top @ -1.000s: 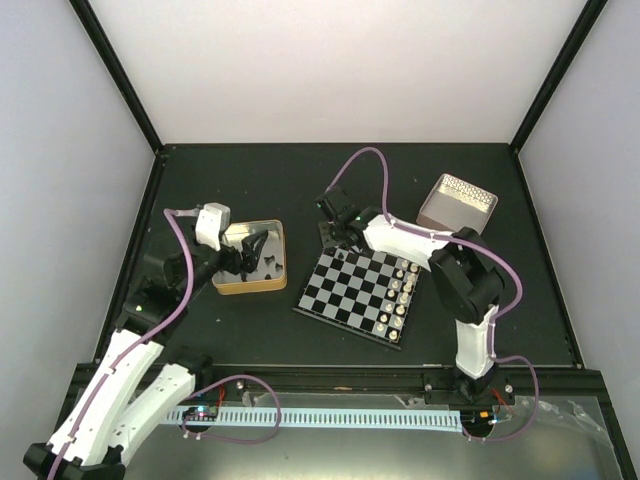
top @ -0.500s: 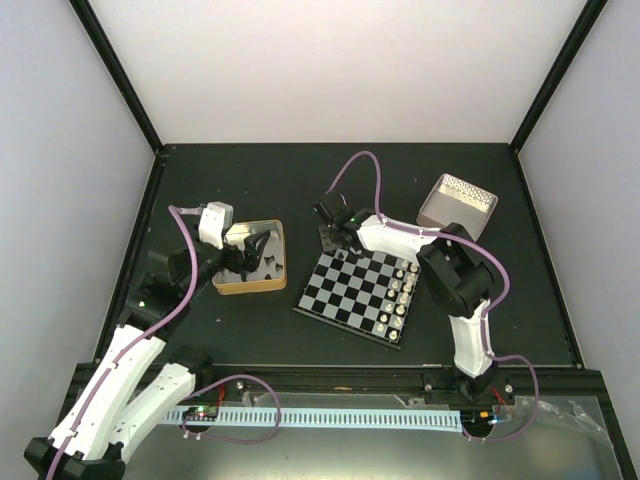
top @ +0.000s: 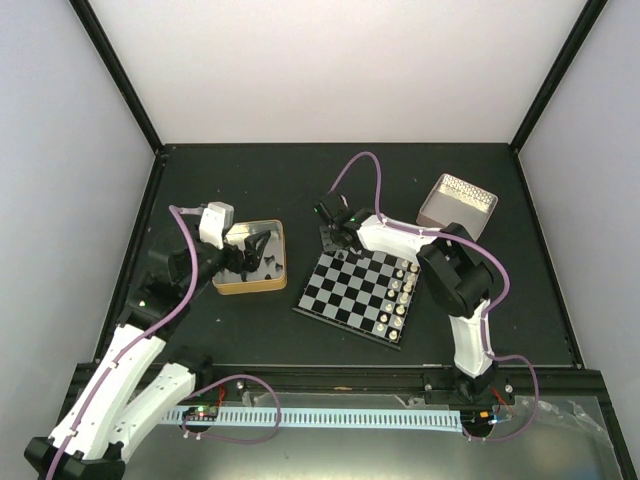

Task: Set up the chess pieces on the board
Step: Place the chess piece on the chessboard, then pick up the chess piece from the storage box.

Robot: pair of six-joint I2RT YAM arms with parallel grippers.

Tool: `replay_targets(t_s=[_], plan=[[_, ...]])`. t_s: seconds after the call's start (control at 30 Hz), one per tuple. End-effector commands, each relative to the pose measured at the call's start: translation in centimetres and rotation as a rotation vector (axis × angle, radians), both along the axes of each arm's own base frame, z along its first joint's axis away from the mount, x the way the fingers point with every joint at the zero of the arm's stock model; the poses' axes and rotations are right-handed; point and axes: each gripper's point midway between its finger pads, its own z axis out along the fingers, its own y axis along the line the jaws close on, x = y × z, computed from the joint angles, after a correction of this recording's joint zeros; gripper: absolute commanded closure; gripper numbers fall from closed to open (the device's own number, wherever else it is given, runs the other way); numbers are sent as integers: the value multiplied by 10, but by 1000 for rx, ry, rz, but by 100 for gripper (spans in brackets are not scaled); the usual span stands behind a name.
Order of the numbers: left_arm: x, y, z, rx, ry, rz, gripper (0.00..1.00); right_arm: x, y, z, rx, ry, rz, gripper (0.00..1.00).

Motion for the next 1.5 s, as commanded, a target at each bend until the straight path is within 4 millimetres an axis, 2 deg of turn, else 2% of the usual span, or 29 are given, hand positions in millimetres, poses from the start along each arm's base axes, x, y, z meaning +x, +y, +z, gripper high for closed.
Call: replay_targets(t_s=[0.0,0.17,0.27,0.33,0.5,0.53,0.67,0.73,0.87,0.93,1.13,1.37,1.47], plan=[[1,-5,4,-16,-7,-17,1,8,-1,22,13,-45,-41,78],[5,-4,5,-37,19,1,1,9,-1,55,61,-83,-59,75],[14,4,-8,-37,93,78,1,2,-3,80,120,-107,-66,74],[21,7,-26,-16,179,118,1,-5,-7,93,157,-113,-71,73],[31,9,-99,49,461,182,1,-37,-19,106,256,-80,-53,72],[33,13,-113,51,511,209,3,-45,-22,106,273,-70,-45,72],[35,30,-154,73,677,328,26,-74,-38,102,314,-47,-21,72],[37,35,-169,81,748,357,31,-86,-45,98,322,-39,-14,72],[44,39,-196,117,883,376,48,-100,-53,92,329,-23,0,72],[47,49,-212,173,956,433,52,-104,-57,90,321,-18,4,72],[48,73,-234,239,1033,575,32,-108,-66,81,272,-12,10,72],[40,86,-248,292,1092,650,22,-103,-48,72,281,43,47,72],[36,90,-257,312,1111,662,21,-99,-39,72,293,60,59,73]])
